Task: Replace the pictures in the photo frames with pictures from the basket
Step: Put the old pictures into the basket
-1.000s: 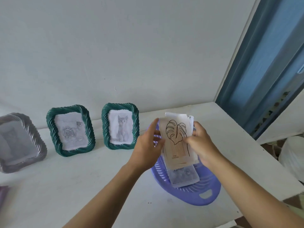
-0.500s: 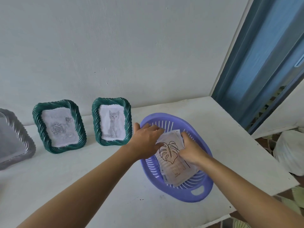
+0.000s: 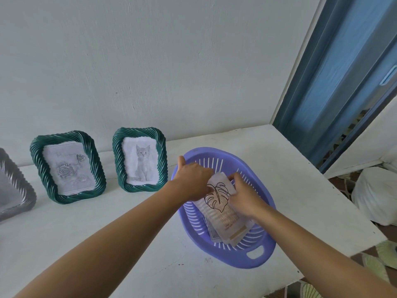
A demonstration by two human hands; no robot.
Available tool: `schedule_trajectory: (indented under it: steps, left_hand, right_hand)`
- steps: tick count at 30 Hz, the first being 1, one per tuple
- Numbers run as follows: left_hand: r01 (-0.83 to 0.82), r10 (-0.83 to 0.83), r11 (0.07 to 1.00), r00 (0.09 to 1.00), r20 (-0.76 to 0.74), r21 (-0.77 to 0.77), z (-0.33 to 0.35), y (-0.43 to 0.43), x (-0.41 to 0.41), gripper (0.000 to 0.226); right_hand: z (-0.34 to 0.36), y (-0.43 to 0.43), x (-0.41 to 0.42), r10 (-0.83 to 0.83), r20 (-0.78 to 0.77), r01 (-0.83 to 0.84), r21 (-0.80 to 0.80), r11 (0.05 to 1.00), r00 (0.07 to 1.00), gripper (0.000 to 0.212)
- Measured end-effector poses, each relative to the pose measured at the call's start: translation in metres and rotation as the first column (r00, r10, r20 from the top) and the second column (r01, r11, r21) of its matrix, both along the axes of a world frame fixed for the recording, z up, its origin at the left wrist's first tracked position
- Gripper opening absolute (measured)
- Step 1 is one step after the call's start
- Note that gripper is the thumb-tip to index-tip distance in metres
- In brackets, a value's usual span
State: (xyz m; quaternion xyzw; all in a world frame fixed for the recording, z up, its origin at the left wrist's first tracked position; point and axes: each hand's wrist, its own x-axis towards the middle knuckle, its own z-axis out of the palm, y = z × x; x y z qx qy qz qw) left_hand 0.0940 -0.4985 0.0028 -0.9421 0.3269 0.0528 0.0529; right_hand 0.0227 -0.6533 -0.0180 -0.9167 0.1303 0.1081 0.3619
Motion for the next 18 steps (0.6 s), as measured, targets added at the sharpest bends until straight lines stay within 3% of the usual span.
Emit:
schedule_trajectory:
  steps: [6,10,14,16,18]
  left_hand:
    - [0.002,-0.002,1.000,1.000,0.012,0.030,-0.005,-0.004,0.000,0.032]
    - [0.006,-0.006,1.000,1.000,0.027,-0.029,-0.003,-0.002,-0.002,0.039]
    - [-0.039,0.056,0.947,0.997,0.043,-0.320,0.006,0.026,-0.015,0.043]
    - [-0.091,0.146,0.831,0.988,0.059,-0.549,0.004,0.050,-0.026,0.036]
    - [-0.208,0.244,0.688,0.969,-0.048,-0.696,-0.001,0.074,-0.039,0.034]
  right_hand:
    - [0.000,0.000,-0.005,0.074,0.052,-0.067,-0.122,0.990,0.996,0.054]
    - [0.005,0.001,-0.012,0.135,0.074,-0.113,-0.244,0.963,0.988,0.063]
    - [0.012,-0.003,-0.020,0.236,0.047,-0.208,-0.330,0.921,0.971,0.057]
    - [0.013,-0.004,-0.024,0.257,0.007,-0.235,-0.385,0.892,0.966,0.062]
    - [0.012,-0.003,-0.027,0.274,-0.016,-0.254,-0.434,0.865,0.961,0.063]
